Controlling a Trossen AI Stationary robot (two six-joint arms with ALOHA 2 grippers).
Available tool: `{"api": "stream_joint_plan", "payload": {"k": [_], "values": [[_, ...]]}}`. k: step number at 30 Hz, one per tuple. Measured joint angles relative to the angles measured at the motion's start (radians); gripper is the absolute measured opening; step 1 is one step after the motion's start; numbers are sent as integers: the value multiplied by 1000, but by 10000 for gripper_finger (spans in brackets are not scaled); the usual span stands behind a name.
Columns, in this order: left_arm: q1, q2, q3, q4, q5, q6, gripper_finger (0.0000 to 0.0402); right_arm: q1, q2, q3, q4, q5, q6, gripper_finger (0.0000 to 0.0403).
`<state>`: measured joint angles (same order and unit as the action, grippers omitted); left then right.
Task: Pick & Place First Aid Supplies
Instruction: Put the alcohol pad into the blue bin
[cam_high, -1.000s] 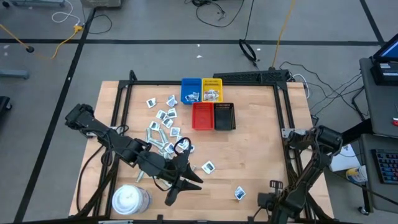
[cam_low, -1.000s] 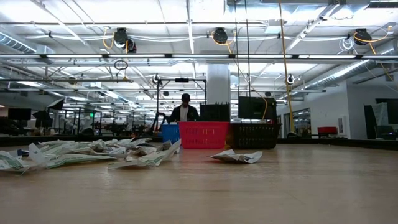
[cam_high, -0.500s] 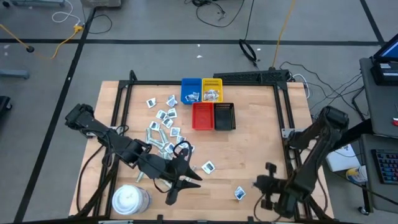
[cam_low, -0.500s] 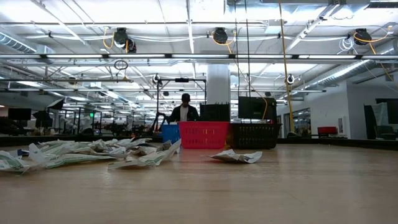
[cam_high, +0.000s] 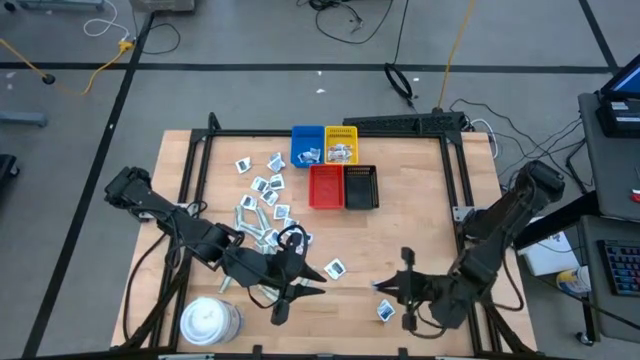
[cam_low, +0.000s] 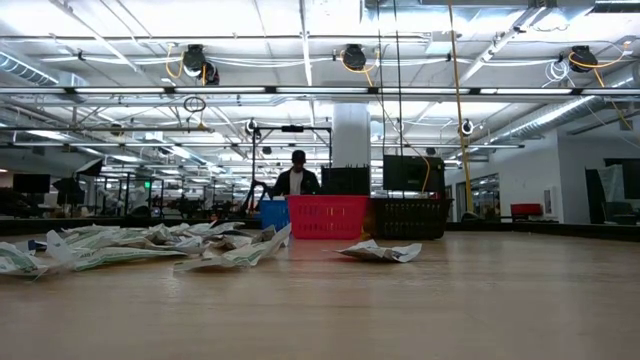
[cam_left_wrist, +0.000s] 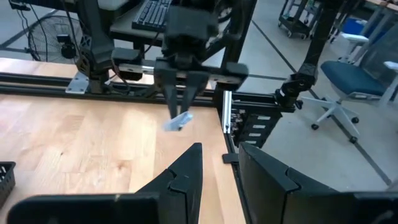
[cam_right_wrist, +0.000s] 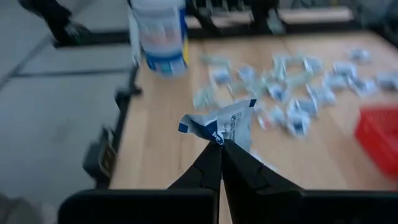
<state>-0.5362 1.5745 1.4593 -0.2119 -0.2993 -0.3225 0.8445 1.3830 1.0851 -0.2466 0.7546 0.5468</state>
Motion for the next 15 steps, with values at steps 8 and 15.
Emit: {"api": "stream_joint_plan", "payload": {"k": [8,15], "values": [[0,0,0,4,-23,14,108,-104,0,0,380,-175,-274,0],[7,0,0,19,-28,7,108,-192,0,0,602,-366,-403,0]]}}
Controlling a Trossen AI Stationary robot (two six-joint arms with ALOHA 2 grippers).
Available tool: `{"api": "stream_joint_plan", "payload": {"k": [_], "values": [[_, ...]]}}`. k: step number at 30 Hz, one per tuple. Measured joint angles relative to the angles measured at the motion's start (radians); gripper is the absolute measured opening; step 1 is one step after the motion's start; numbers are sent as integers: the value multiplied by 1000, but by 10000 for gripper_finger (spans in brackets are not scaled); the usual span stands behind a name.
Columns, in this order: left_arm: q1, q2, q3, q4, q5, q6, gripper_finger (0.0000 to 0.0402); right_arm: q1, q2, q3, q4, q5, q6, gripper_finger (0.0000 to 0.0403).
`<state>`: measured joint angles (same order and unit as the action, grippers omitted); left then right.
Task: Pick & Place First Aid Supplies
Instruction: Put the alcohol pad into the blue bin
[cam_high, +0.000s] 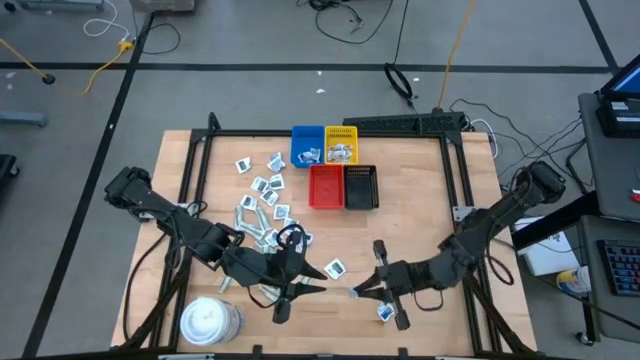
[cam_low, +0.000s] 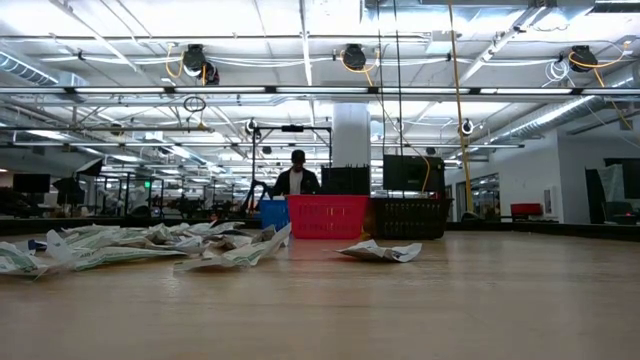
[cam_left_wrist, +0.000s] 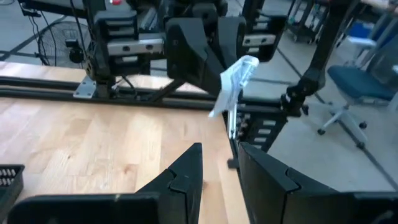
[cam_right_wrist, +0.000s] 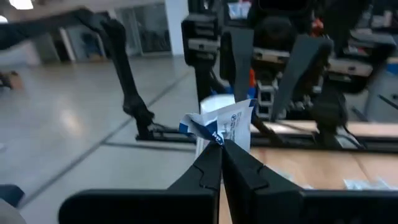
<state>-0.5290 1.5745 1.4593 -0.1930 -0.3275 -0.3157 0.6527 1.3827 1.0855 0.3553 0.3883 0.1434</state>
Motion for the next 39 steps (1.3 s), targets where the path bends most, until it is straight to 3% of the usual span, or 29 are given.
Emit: {"api": "stream_joint_plan", "payload": {"k": [7,23,26,30,36,39], "values": [[37,10,1,38,10,0,108,-80,0,0,72,-129,-7,0],[107,10,1,144,174,68,107,-118,0,1,74,-132,-7,0],[113,10,1,145,197,53,83,-119,0,1,73,-131,-7,0],[117,10,1,145,209,47,15,-130,0,1,69,-131,-7,4],[124,9,1,135,223,27,3,-136,-1,1,66,-131,-6,19],[137,8,1,50,228,-17,2,-136,-5,1,10,-127,8,36]]}}
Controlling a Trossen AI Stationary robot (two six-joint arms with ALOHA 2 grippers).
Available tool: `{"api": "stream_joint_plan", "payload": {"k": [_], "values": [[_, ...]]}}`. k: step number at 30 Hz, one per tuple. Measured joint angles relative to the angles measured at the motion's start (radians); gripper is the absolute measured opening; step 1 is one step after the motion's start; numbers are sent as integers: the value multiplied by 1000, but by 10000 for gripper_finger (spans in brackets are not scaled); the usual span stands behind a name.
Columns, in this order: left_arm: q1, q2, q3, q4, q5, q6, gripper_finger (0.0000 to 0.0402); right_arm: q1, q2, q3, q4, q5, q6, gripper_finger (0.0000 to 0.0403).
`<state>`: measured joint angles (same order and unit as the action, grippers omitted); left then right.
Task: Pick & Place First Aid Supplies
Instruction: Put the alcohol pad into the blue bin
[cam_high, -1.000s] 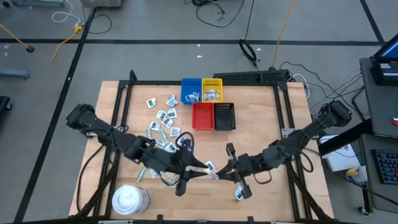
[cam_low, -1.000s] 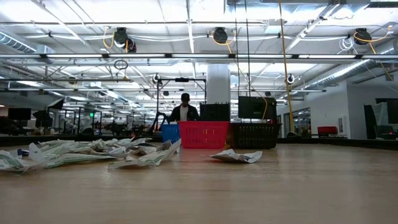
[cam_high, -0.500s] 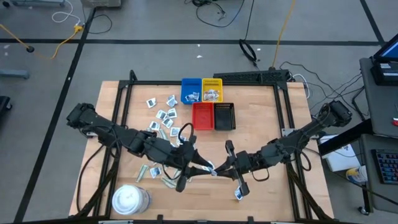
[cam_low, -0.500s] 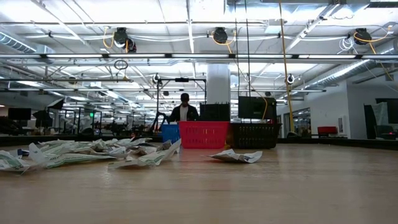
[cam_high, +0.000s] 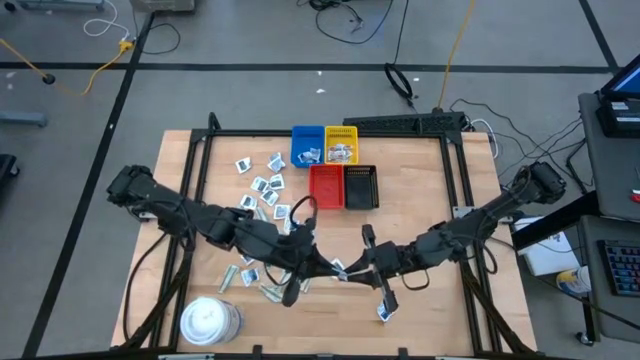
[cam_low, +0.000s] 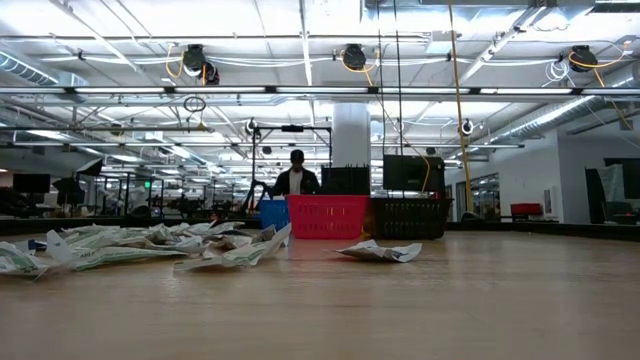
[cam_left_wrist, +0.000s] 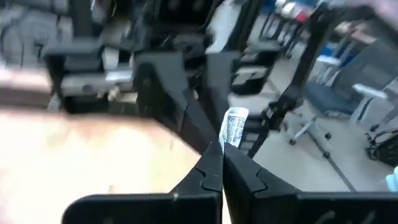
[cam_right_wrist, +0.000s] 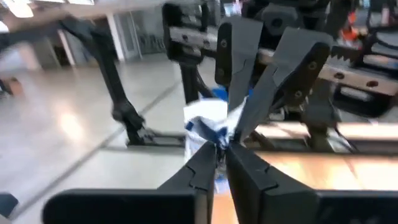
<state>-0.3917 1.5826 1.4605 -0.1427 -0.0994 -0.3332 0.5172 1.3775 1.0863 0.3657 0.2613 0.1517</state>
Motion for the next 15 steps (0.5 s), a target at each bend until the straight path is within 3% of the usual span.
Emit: {"api": "stream_joint_plan", "payload": {"k": [8,15], "values": [[79,2,-2,-322,115,-92,1,24,-74,2,-230,-3,140,101],[181,2,-2,-650,186,-65,1,75,-126,1,-207,-5,95,116]]}}
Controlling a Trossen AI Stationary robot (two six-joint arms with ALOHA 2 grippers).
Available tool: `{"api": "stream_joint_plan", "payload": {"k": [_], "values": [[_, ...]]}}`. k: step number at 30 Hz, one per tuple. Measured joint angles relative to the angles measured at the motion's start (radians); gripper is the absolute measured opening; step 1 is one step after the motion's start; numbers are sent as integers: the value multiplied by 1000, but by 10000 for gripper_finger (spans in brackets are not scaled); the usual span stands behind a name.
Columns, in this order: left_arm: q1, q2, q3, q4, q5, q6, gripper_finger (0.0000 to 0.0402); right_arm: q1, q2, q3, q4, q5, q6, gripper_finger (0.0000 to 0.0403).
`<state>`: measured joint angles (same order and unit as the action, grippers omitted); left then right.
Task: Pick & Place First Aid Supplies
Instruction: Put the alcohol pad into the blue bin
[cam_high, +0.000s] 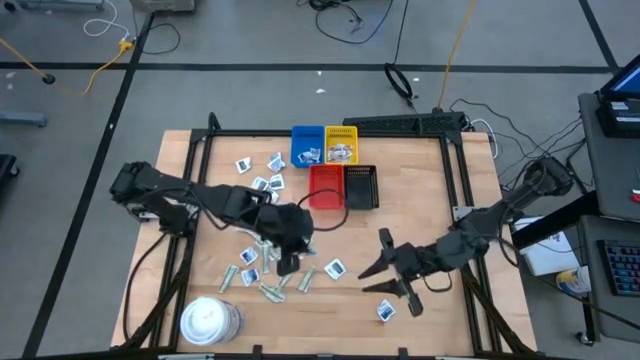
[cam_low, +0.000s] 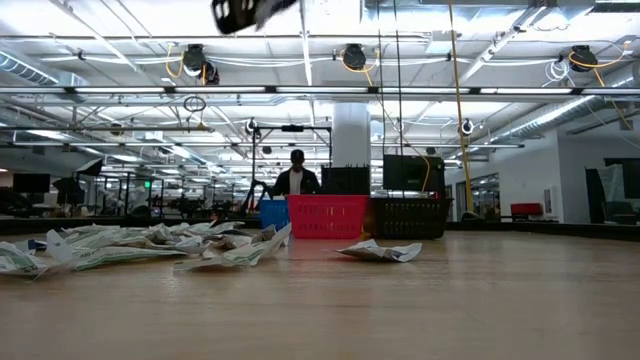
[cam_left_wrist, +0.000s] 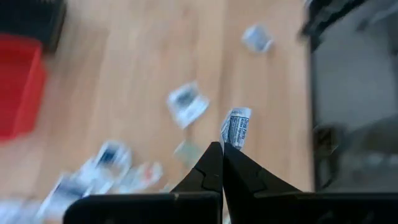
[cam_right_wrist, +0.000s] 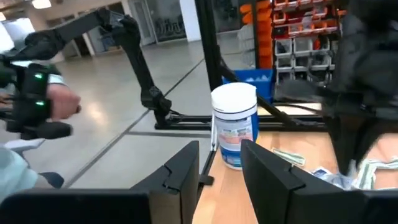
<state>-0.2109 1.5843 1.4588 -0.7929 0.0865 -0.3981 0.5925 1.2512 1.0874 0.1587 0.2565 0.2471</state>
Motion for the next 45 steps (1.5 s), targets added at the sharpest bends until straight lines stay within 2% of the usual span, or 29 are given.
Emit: {"api": "stream_joint_plan", "payload": {"k": [8,14,19,30,36,40,45], "values": [[102,0,0,-205,57,160,0,11,-26,0,9,1,-1,116],[184,0,0,-230,102,238,0,9,-28,0,9,5,-12,116],[320,0,0,-232,97,225,0,10,-28,0,10,14,-72,116],[689,0,0,-291,63,214,0,6,-27,0,10,188,-165,116],[806,1,1,-350,59,213,0,-13,-27,-1,16,191,-157,116],[836,80,42,-366,67,226,0,-18,-27,-1,17,189,-156,116],[853,257,195,-411,65,262,0,-18,-27,-1,24,189,-156,116]]}}
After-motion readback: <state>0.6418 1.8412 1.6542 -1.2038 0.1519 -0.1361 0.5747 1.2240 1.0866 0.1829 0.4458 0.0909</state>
